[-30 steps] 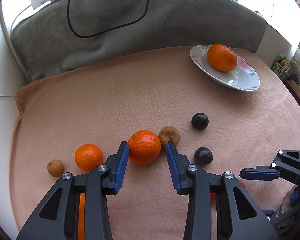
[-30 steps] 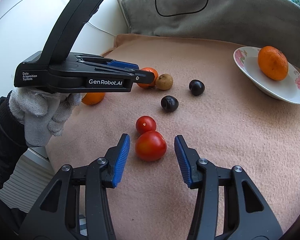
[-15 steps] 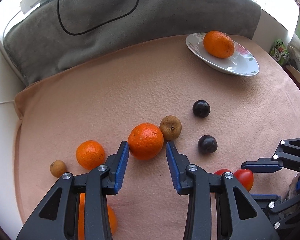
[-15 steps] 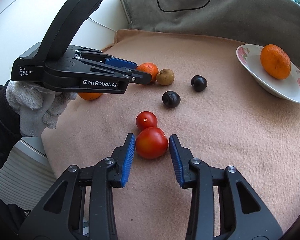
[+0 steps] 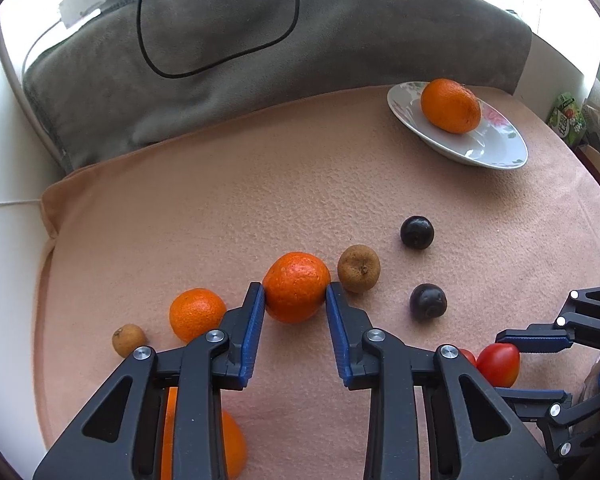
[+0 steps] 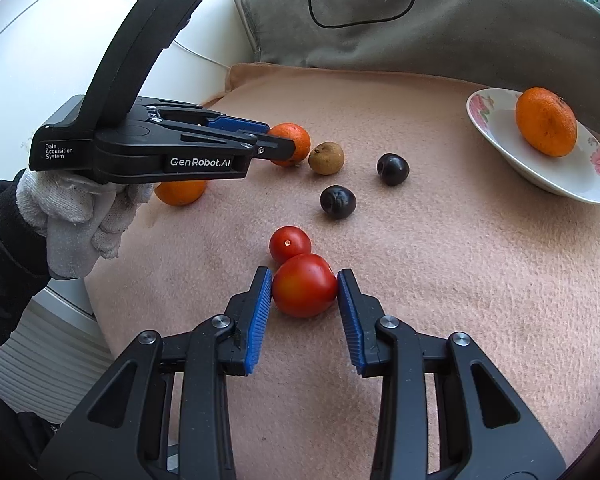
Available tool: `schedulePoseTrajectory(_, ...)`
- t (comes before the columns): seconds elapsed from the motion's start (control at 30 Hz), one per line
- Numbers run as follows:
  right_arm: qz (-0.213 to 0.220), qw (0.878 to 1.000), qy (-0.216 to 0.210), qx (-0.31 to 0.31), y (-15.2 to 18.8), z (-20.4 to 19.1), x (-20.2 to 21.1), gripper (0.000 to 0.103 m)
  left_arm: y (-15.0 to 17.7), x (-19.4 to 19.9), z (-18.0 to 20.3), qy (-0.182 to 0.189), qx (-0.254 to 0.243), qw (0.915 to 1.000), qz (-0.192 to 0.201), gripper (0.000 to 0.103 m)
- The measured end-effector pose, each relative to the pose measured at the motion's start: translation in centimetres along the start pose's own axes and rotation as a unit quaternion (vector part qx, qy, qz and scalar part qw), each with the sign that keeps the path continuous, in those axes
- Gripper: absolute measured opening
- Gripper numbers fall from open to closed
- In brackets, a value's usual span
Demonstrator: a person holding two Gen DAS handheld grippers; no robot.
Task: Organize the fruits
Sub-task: 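Carry the tomato to the plate and release with the right tool while the left releases the tangerine there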
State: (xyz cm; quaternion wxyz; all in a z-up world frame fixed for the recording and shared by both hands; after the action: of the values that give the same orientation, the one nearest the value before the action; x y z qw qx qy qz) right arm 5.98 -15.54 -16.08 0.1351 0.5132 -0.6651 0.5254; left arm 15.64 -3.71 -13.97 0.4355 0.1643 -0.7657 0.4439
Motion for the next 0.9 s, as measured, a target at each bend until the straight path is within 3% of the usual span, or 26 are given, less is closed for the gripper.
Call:
schedulePoseTrajectory(0.17, 0.008, 1.0, 0.002, -0.008, -0.4, 0.2, 0.4, 0.035, 0.1, 0.5, -1.0, 0.012, 0.033, 0.9993, 0.014, 0.029)
schedulePoseTrajectory(0.43, 0.014, 1.0, 0.007, -0.012, -0.5, 0.4, 0.8, 0.035, 0.1, -0.3, -0.3, 0.008, 0.012, 0.9999, 0.004, 0.029)
schedulePoseTrajectory(0.63, 0.034, 0.999, 0.011, -0.022, -1.0, 1.0, 2.3, 0.035, -0.9, 1.4, -0.8, 0.024, 0.036, 0.9986, 0.032, 0.029)
schedulePoseTrajectory(0.9, 0.069, 0.997, 0.029, -0.036, -2.9, 3.4, 4.7, 0.035, -3.7, 3.1, 0.3, 0.033, 0.03, 0.9968, 0.066, 0.029)
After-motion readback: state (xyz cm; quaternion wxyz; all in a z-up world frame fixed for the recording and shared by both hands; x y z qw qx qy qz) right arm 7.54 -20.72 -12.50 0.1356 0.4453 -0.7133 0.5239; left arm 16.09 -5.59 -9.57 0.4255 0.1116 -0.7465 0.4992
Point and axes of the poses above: each gripper's, at about its wrist camera, not at the fingertips, and x roughly against the way its jaws point, z to its right, y to its underside, the point moved 5 cm from there along -x, roughly the way its jaws point, and after that the axes turned 15 degrees about -x, right-handed, at the moved point
